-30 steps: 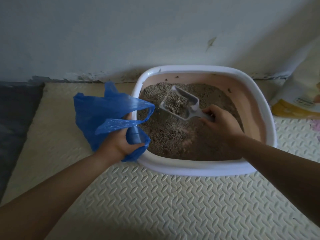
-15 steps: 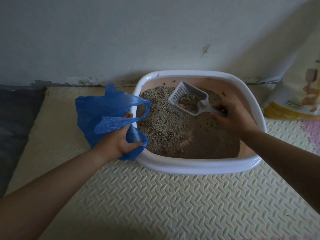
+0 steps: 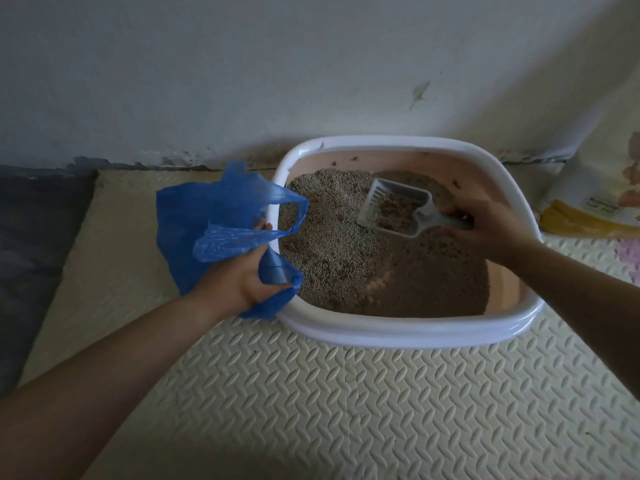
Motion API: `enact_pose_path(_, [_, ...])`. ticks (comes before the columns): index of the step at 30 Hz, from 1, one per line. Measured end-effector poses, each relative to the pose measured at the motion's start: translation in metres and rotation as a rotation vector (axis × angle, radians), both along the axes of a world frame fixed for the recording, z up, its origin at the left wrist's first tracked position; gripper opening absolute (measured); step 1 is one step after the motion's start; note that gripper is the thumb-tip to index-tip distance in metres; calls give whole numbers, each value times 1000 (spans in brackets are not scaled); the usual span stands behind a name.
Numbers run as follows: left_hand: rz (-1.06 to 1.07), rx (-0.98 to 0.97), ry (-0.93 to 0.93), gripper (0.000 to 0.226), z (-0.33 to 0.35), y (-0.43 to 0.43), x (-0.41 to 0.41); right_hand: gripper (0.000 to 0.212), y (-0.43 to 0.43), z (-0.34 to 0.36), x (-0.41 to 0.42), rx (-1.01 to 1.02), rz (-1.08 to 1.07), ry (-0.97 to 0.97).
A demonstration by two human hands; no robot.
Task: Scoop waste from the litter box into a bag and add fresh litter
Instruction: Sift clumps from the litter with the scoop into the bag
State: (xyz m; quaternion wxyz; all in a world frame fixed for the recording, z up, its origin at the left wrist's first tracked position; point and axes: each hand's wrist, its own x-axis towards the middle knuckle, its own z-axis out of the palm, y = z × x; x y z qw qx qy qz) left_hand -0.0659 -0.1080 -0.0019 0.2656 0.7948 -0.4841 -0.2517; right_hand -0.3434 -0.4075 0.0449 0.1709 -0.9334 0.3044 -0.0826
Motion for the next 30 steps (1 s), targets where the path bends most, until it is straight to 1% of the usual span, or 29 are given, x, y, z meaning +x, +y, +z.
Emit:
enact_pose_path(2, [13,12,26,118,-1,0,-1,13,-7,-4,-1,-38,9,79])
enact_pose_path(5, [20,4,46,115,-3,0,-1,5,-21,-12,0,-75,15,295])
enact_pose_path(7, [28,-14,41,117,-3,0,-2,2,-27,-17,2,-89,25,418])
enact_pose_path(9, [35,-10,30,117,-1,1,-5,3,-30,-21,6,-82,36,456])
enact_pose_path(15, [77,-10,97,118,-4,1,-6,9,-27,-21,43,-116,85,455])
enact_pose_path(17, [76,-29,98,117,-5,2,-8,9,-23,-23,61,-89,97,442])
enact_pose_path(21, [50,43,94,103,-5,1,-8,3,-12,-38,90,-4,104,311])
enact_pose_path(22, [62,15,126,103,-7,2,-7,2,-8,-44,95,23,92,290])
enact_pose_path(23, [76,-18,159,104,-8,3,-7,5,-3,-50,98,51,77,271])
enact_pose_path(26, [87,-30,197,108,-8,5,-7,14,11,-67,96,145,43,196])
enact_pose_path(27, [90,-16,199,109,-6,3,-8,17,14,-72,92,171,27,161])
enact_pose_path(29, [70,88,133,102,-4,0,-8,21,16,-76,82,216,-18,101])
enact_pose_path(30, [62,97,112,101,-2,-1,-8,21,16,-76,76,241,-42,75])
